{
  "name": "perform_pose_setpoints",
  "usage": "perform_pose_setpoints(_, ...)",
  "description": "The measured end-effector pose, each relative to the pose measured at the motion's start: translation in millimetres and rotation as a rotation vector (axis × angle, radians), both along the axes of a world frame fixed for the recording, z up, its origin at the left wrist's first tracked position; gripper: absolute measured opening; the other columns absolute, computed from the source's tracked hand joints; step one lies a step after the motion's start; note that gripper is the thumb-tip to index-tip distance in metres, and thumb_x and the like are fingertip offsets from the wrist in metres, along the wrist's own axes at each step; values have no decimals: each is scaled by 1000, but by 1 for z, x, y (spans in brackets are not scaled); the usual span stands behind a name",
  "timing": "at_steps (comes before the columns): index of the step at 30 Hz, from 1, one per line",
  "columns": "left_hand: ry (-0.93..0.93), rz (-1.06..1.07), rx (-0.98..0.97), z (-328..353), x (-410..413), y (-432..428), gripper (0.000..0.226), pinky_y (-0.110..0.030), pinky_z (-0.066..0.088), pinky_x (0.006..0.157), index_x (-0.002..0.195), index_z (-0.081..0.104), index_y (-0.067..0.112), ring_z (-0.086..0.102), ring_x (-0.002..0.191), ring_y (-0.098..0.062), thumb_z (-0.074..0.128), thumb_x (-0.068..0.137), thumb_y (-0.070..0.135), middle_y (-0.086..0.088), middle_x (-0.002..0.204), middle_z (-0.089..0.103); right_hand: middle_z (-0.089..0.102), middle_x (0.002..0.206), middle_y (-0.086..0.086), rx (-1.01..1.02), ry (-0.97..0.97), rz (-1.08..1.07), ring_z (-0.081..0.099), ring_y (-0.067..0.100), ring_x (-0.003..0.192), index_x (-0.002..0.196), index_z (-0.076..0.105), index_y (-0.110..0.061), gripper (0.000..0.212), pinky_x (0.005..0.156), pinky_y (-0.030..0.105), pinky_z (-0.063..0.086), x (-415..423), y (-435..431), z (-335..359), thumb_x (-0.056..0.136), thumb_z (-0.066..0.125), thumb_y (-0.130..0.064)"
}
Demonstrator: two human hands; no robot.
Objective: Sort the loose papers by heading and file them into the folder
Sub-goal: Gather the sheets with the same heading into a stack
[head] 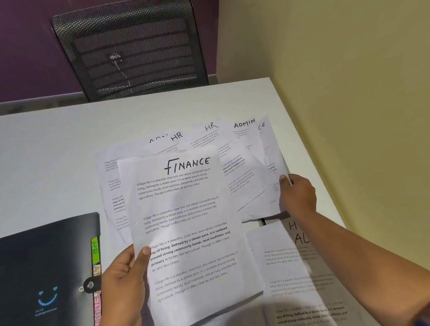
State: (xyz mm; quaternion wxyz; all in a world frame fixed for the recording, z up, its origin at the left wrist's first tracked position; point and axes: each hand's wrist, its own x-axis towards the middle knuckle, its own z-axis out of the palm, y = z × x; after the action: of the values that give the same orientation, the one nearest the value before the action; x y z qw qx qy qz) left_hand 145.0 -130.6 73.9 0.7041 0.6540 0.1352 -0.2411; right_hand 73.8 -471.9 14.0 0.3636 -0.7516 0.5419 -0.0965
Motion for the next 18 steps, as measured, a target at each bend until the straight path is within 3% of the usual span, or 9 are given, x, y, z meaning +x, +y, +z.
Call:
perform_pose_setpoints(7, -16, 4, 15, 1, 0, 0, 20, -19, 59, 64, 108, 68, 10, 73, 71, -7, 55, 95, 2, 3, 85, 78, 65, 80, 1, -114, -10, -49, 59, 24, 72, 103, 69, -11, 27, 59, 27, 40, -23, -19, 19, 103, 43, -20)
perform_pose_setpoints(11, -5, -1, 31, 2, 0, 0, 22, -21, 60, 65, 114, 67, 6, 74, 73, -10, 55, 95, 3, -5, 97, 76, 71, 104, 15, -225, -101, -238, 56, 24, 81, 118, 66, -9, 30, 73, 29, 42, -44, -39, 41, 103, 43, -20)
perform_pose_setpoints(15, -29, -3, 47, 5, -6, -1, 21, -13, 50, 46, 113, 67, 5, 68, 56, -5, 55, 96, 3, -1, 81, 76, 70, 108, 17, -226, -319, -388, 61, 25, 90, 117, 67, -4, 28, 79, 25, 41, -76, -45, 71, 100, 47, -15)
perform_pose_setpoints(16, -28, -1, 47, 7, -9, -1, 21, -13, 50, 46, 113, 67, 4, 67, 55, -5, 55, 95, 3, -2, 80, 75, 69, 103, 16, -224, -358, -408, 60, 24, 87, 114, 68, -4, 27, 77, 25, 42, -85, -41, 78, 99, 48, -15)
perform_pose_setpoints(18, -18, 6, 52, 9, -14, 0, 22, -20, 59, 60, 114, 67, 4, 71, 67, -12, 56, 95, 4, -7, 90, 77, 63, 90, 8, -168, -446, -406, 57, 17, 71, 104, 68, -6, 22, 64, 23, 43, -101, -25, 90, 98, 49, -16)
